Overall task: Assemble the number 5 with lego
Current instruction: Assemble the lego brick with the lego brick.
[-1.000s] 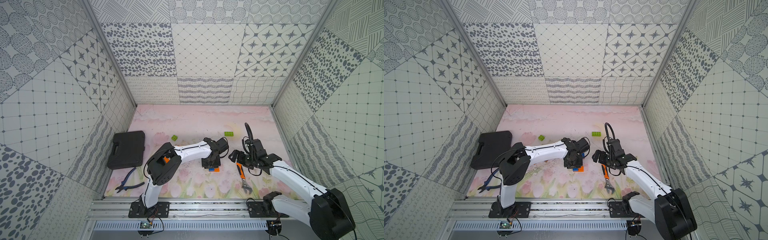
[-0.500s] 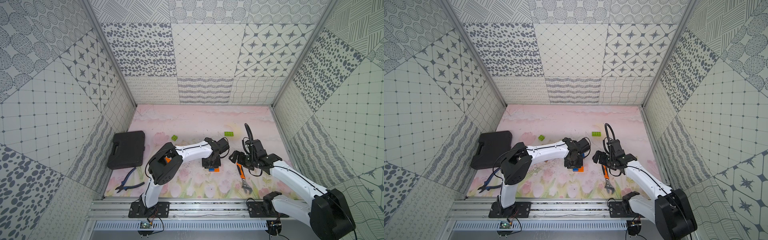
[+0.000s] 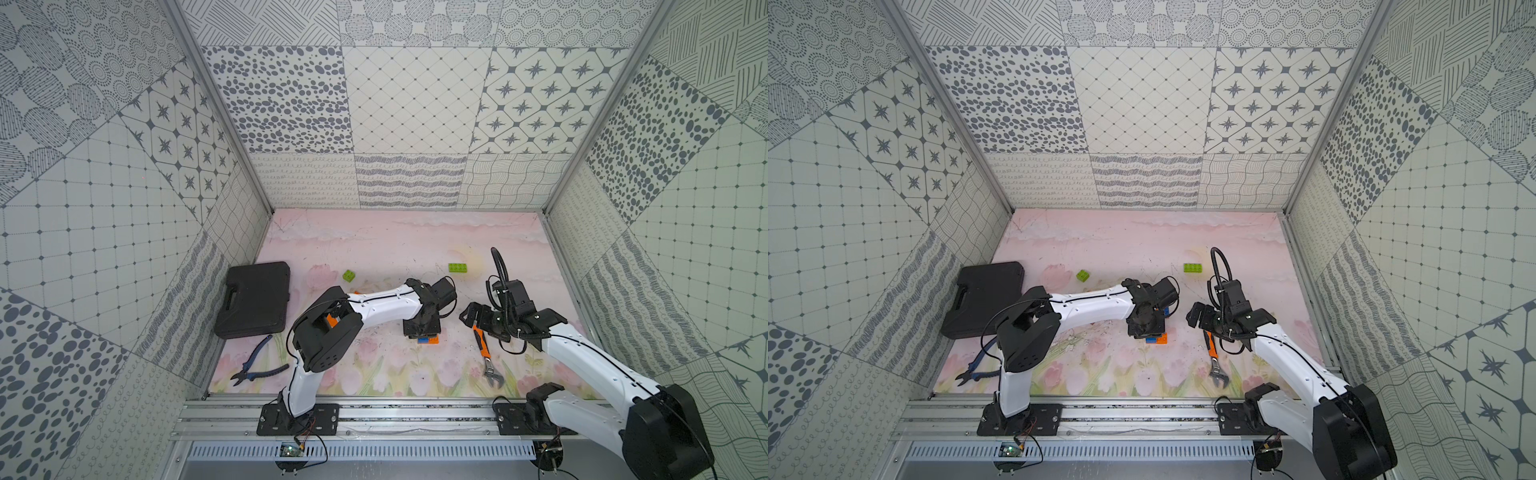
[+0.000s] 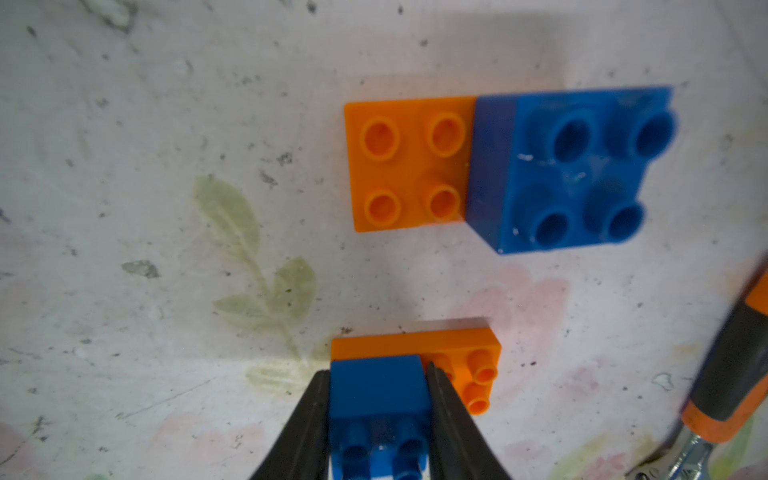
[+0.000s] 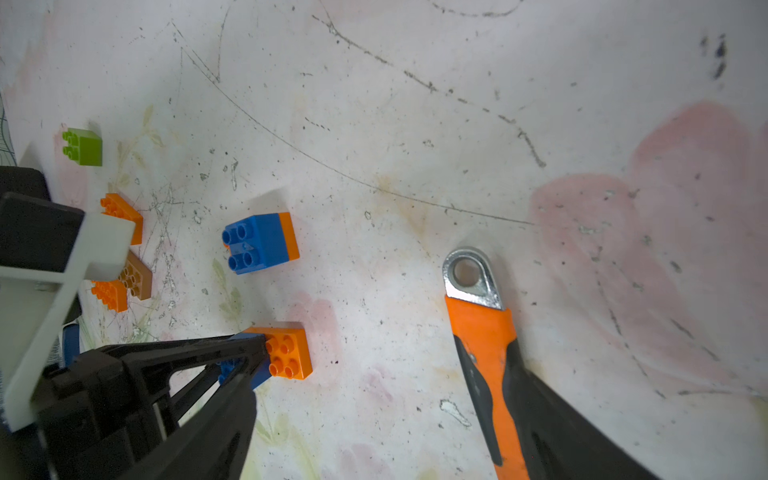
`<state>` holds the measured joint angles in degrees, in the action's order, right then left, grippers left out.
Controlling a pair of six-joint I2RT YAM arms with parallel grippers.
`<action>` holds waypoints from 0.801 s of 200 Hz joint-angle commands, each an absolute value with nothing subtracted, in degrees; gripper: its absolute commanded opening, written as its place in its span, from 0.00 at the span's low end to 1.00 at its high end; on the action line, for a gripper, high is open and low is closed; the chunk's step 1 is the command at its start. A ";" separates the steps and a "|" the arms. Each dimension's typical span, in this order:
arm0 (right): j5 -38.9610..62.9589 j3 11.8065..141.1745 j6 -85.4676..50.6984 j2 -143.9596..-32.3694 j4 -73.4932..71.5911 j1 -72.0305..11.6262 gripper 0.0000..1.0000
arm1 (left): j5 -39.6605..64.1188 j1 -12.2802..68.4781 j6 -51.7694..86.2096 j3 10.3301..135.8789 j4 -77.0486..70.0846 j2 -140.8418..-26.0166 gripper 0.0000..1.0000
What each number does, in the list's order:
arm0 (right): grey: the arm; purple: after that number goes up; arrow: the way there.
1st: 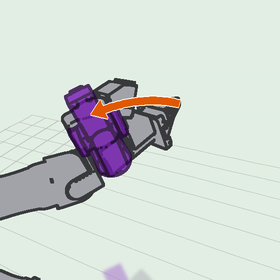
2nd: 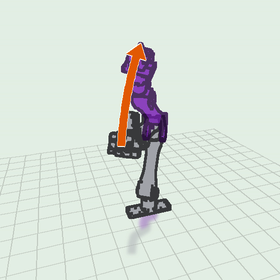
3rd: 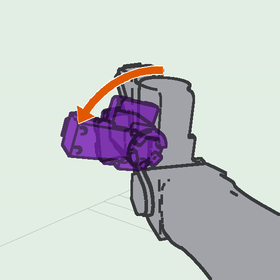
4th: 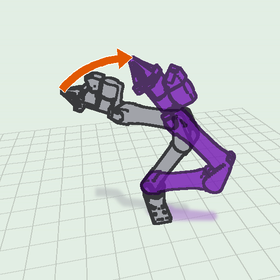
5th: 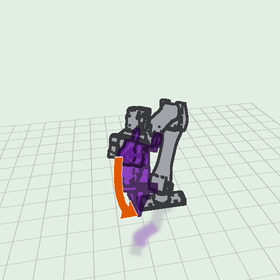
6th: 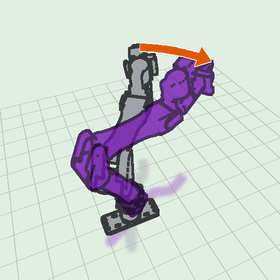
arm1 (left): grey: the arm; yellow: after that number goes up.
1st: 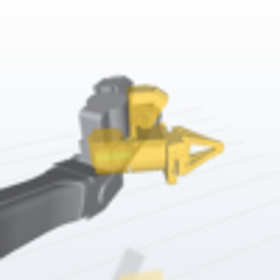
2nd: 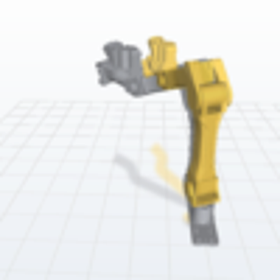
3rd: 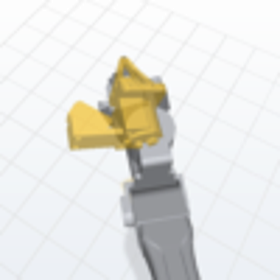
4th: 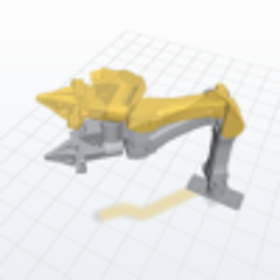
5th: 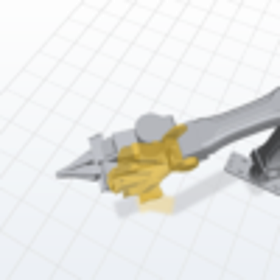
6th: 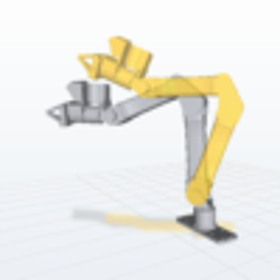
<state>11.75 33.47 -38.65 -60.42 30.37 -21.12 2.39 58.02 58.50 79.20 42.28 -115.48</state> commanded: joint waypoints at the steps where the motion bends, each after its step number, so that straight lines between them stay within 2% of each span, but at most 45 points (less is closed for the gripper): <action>1: 11.04 33.32 -40.25 -57.56 30.15 -20.90 0.99 | 1.94 58.45 60.72 72.29 43.95 -121.46 0.22; 74: 14.75 31.29 -43.49 -54.35 31.30 -20.92 0.99 | -2.65 58.45 57.95 77.36 50.08 -117.14 0.22; 160: 16.25 29.70 -44.91 -52.72 31.11 -20.92 0.99 | -3.08 58.45 57.66 75.82 50.48 -114.65 0.24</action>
